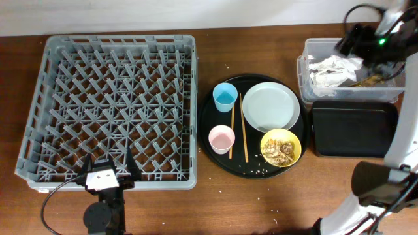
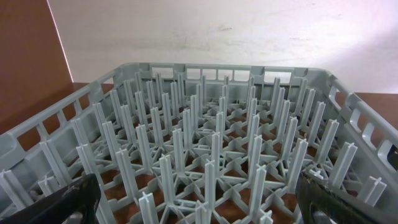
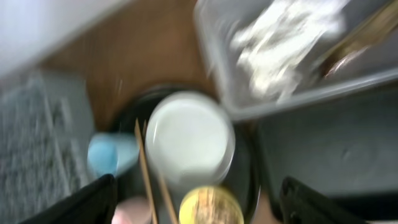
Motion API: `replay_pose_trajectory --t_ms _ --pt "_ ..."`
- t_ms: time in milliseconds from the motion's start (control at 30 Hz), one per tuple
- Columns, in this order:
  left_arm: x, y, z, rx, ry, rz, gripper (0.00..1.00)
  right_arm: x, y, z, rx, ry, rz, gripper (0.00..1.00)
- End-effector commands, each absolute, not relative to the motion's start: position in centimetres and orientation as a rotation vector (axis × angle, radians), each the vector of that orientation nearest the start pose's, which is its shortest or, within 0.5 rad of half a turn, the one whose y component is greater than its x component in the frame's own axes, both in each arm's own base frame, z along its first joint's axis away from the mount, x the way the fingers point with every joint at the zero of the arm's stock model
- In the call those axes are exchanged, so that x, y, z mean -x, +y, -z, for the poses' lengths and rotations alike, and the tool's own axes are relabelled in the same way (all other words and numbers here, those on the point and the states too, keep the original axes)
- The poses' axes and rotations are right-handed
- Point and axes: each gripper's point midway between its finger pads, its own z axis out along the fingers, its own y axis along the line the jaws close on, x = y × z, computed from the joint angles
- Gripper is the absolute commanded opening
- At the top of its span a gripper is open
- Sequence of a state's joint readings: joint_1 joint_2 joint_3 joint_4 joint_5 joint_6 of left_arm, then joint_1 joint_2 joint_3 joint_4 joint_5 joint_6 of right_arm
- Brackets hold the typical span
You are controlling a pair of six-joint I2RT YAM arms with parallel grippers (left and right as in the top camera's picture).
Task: Sort waste into correct bins and load items into the dishwasher rack
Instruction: 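Grasp the yellow bowl with the right gripper and tip scraps onto black tray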
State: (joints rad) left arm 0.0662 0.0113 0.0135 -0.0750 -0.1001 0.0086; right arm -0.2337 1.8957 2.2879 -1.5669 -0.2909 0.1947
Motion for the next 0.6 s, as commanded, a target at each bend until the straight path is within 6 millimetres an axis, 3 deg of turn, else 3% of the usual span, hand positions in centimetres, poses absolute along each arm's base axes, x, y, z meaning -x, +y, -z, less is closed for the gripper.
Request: replay_pose_trajectory --t_ms 0,100,133,267,300,367,433,567 --pt "-24.4 3.3 -15.8 0.106 1.643 -0.151 1.00 -38.5 1.2 -26.8 -0.268 2.847 -0.365 0.79" --pt "-24.4 3.3 -15.8 0.106 1.642 -0.151 1.00 -37.1 5.0 -22.7 -0.204 2.991 -0.210 0.78" --pt "-24.4 3.3 -15.8 0.107 1.643 -0.151 1.00 -36.4 6.7 -20.5 -0.161 3.048 -0.204 0.74" --pt "-24.4 3.3 -15.8 0.106 1.642 -0.151 1.00 -34.0 10.0 -15.0 -0.090 3.173 -0.135 0.63" --pt "-24.4 3.3 -15.8 0.106 1.642 -0.152 1.00 -33.4 10.6 -13.5 -0.093 3.184 -0.040 0.63" --pt "-24.4 3.3 -15.8 0.106 1.642 -0.151 1.00 -32.6 10.2 -11.7 -0.160 3.178 0.135 0.61" --pt "-24.4 3.3 -15.8 0.106 1.642 -0.151 1.00 -31.6 10.5 -9.0 -0.158 3.201 0.157 0.58" --pt "-24.4 3.3 -15.8 0.106 1.643 -0.151 1.00 -30.7 10.4 -6.2 -0.158 3.221 0.147 0.51"
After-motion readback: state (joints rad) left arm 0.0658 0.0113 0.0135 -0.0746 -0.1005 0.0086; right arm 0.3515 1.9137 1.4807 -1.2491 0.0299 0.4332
